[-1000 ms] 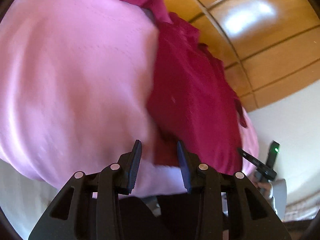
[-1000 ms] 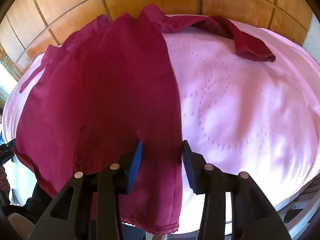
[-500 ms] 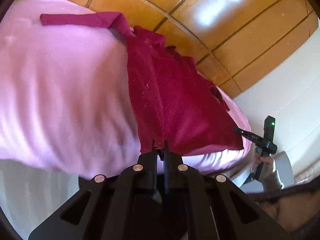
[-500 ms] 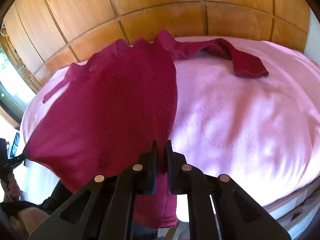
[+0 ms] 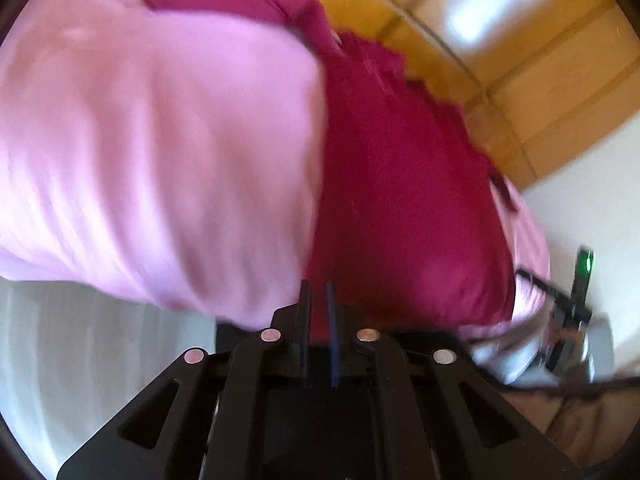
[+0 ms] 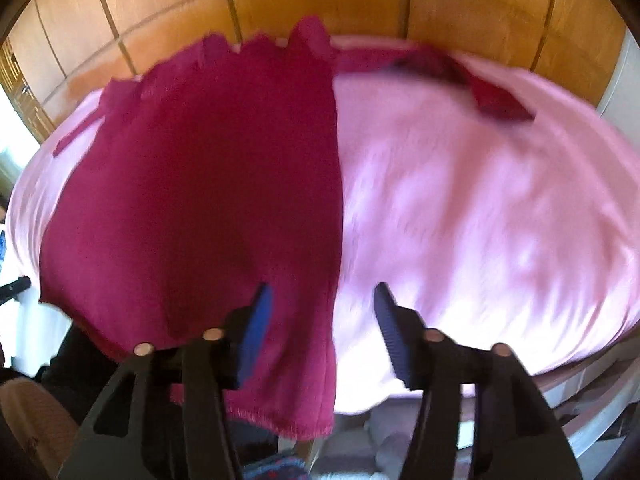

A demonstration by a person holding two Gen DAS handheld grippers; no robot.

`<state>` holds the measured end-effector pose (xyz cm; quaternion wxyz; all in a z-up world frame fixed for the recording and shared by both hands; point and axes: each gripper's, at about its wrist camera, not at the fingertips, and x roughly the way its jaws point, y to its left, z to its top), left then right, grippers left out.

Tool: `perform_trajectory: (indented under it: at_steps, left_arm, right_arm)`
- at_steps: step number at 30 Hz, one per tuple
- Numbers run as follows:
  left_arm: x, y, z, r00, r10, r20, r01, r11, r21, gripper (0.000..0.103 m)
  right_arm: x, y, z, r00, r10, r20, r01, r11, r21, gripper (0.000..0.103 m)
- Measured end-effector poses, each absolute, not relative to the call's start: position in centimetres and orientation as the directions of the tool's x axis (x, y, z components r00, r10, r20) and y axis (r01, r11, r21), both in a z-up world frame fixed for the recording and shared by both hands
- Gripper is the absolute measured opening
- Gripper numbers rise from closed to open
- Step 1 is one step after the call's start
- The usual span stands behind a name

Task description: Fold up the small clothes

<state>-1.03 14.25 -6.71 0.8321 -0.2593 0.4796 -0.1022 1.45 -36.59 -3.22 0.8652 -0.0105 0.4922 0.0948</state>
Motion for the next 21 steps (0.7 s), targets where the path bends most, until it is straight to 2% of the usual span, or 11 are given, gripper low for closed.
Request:
perform_trajectory:
  at_steps: [1,3,8,15,21]
  left_arm:
    - [-0.7,15.6,-6.5,0.551,-0.378,-0.744,-0.129,0.843,-0.523,0.039]
    - [1.0,17.8,-6.3,0.604,-0.286,-0.744,-0.236,0.828,-0.509,0.053]
    - [5.1,21.4,-6.0,0.622,-0.093,-0.777,-0.424,0.795,-0.435,0.053]
    - [10.4,26.9,-5.1,0.656,0.026,-0.755,-0.554,0.696,-0.457,0.053]
    - [17.2,30.6,-5.6,0.647,0.038,-0.762,-0.581,0.672,-0.460,0.053]
  right_arm:
    - [1.6,-36.1,-2.9,0.514,0.156,-0.843,-0.178,0.981,0.073,0.057]
    - [2.8,-34.6,-2.1,0.554,0.171,-0.815,-0.194,0.978,0.073,0.066]
    - [5.9,-29.0,-1.6,0.595,0.246,-0.765,-0.270,0.958,0.098,0.075]
    - [10.1,-20.5,-2.6,0.621,0.310,-0.720,-0.389,0.919,0.061,0.080]
    - [13.0,-18.8,-5.7,0.623,0.239,-0.745,-0.356,0.934,0.002,0.080]
